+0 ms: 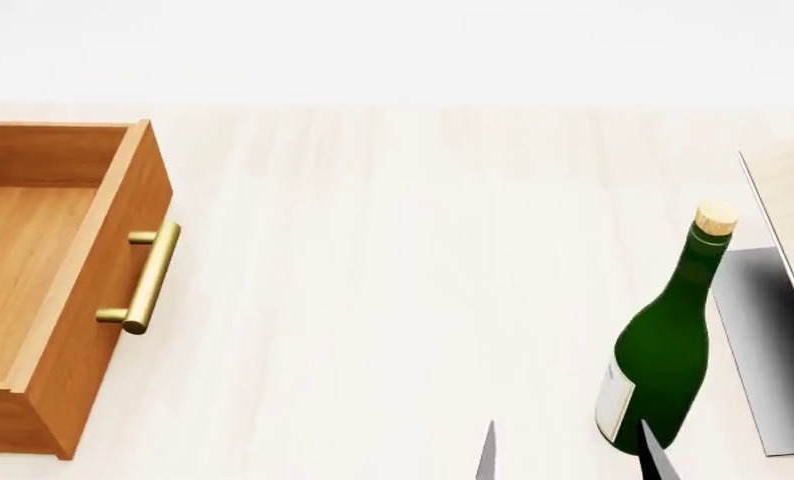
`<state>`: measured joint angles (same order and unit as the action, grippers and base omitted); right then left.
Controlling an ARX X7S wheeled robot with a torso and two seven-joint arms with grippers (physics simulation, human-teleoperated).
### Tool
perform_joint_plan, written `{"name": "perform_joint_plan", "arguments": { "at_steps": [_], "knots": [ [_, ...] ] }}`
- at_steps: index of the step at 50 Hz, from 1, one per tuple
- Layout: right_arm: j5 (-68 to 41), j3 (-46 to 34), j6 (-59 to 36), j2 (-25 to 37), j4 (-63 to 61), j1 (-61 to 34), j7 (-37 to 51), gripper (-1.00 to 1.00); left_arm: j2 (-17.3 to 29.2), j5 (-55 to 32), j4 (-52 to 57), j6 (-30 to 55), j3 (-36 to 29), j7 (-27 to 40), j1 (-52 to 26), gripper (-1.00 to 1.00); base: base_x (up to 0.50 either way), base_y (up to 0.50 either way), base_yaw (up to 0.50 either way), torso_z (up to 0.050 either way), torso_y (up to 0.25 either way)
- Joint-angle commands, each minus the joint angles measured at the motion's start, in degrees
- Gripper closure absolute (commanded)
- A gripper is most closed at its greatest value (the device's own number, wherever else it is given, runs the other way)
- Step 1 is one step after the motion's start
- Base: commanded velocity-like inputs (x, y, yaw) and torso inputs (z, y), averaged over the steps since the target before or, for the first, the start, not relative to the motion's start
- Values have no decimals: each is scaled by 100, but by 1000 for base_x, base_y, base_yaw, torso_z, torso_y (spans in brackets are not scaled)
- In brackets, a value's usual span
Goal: Put the bowl on top of the cabinet.
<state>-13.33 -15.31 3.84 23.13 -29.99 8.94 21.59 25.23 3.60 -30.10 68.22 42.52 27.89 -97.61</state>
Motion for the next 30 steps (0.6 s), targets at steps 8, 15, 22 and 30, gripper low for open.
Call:
{"name": "perform_joint_plan", "arguments": {
  "at_steps": [8, 15, 22, 30],
  "knots": [
    [86, 141, -20, -84, -38, 13, -116, -100, -373, 49, 352, 160, -389, -319, -33, -100, 0, 0, 0, 0, 0],
    [61, 145, -17, -71, -34, 6, -111, -100, -562, 61, 1077, 487, -363, -210, -206, -100, 0, 0, 0, 0, 0],
    [79, 120, 6, -63, -31, 20, -108, -100, -803, 53, 2007, 942, -360, -174, -265, -100, 0, 0, 0, 0, 0],
    [97, 108, 22, -51, -49, 28, -93, -100, -1114, -186, 3324, 1560, 7, -506, 77, -100, 0, 0, 0, 0, 0]
  ]
}}
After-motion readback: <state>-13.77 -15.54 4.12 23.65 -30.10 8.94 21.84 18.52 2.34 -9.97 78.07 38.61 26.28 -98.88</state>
